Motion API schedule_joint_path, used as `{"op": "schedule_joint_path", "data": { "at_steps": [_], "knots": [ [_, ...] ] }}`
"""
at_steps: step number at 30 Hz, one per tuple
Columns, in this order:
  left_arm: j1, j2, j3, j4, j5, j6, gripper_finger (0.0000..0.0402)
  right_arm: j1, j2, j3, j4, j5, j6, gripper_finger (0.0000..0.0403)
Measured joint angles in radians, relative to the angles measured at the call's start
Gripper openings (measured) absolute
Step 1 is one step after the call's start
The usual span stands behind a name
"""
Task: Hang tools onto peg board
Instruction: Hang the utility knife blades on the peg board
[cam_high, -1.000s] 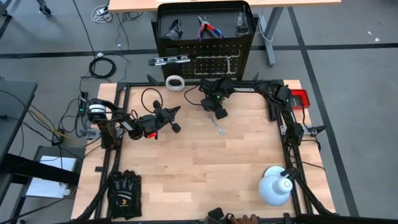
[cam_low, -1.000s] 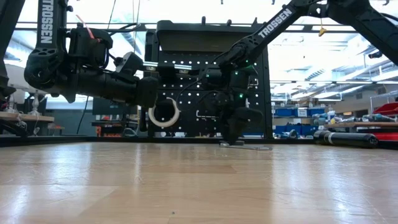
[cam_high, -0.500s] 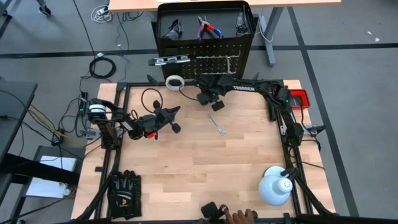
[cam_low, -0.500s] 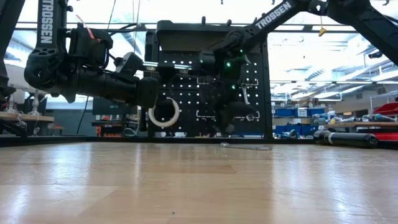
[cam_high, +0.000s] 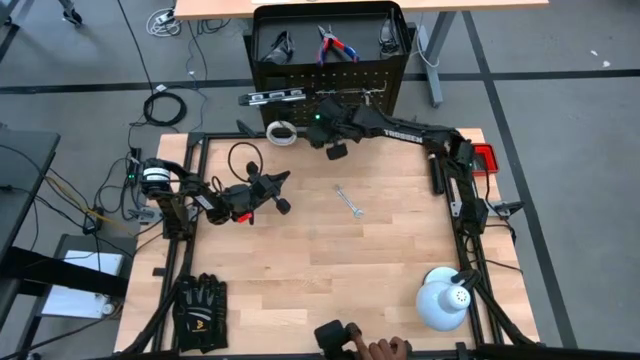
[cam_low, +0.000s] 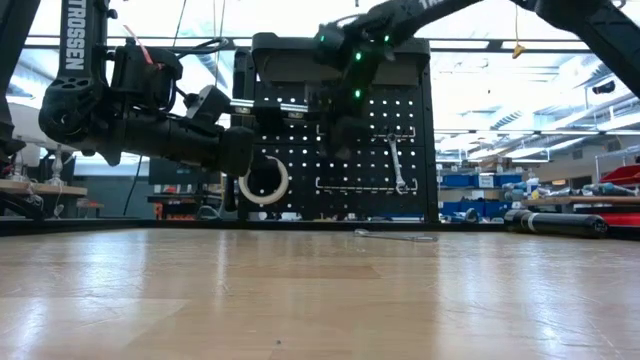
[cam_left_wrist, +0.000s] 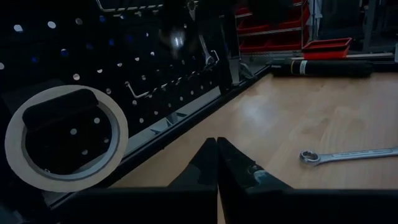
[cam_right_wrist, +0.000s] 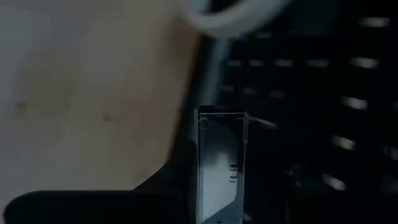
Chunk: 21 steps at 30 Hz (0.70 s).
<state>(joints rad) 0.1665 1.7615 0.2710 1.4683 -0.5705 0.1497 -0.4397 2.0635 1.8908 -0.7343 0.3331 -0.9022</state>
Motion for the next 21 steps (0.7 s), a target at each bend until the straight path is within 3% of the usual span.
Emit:
{"op": "schedule_joint_path", "data": {
  "at_steps": [7,12,21],
  "knots": [
    [0.000,0.000,0.000,0.002,0.000,0.000,0.0000,-0.016,-0.018,-0.016,0.024,0.094,0.024,0.0107],
    [0.000,0.000,0.000,0.003,0.000,0.001,0.0000,-0.033,-0.018,-0.097,0.138,0.164,0.092,0.0107],
    [0.000,0.000,0.000,0.002,0.000,0.004,0.0000,-0.005,-0.020,-0.144,0.144,0.207,0.009,0.0107]
  ]
}}
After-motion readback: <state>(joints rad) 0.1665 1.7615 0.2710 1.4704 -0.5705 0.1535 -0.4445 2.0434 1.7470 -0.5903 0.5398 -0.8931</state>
